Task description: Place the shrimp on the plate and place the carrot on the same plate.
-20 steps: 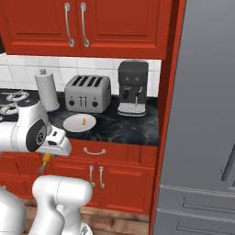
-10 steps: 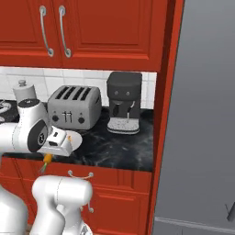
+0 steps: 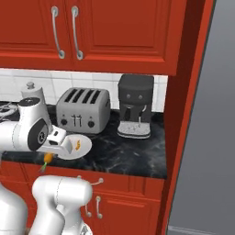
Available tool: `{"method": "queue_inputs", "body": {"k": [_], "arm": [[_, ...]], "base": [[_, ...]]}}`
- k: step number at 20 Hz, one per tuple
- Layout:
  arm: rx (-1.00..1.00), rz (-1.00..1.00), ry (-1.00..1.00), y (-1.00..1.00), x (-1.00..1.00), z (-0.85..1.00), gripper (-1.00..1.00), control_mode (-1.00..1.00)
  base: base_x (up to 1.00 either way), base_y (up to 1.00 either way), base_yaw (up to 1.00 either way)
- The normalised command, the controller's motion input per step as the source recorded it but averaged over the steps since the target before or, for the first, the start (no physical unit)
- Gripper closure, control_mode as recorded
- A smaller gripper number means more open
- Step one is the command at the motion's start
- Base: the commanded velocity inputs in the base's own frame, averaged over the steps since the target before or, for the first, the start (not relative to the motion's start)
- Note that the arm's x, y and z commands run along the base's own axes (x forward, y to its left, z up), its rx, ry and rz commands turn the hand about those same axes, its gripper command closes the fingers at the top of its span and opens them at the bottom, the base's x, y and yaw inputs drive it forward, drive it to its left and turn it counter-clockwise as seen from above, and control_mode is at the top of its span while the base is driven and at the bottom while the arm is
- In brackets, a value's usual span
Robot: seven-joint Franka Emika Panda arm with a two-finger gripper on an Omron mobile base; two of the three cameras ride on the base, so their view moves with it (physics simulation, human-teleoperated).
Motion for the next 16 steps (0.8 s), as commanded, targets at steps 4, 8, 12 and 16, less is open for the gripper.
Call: {"method": "queue_inputs", "body": {"k": [4, 8, 12, 16], "arm": [[0.0, 0.0, 0.0, 0.0, 0.0, 0.0, 1.0, 1.0], [0.0, 0.0, 0.0, 0.0, 0.0, 0.0, 1.0, 1.0], [0.0, 0.0, 0.0, 0.0, 0.0, 0.0, 1.0, 1.0], [0.0, 0.0, 0.0, 0.0, 0.0, 0.0, 1.0, 1.0]], "base": [[0.14, 0.26, 0.05], [0.52, 0.0, 0.0], [0.55, 0.0, 0.0], [0.52, 0.0, 0.0]]}}
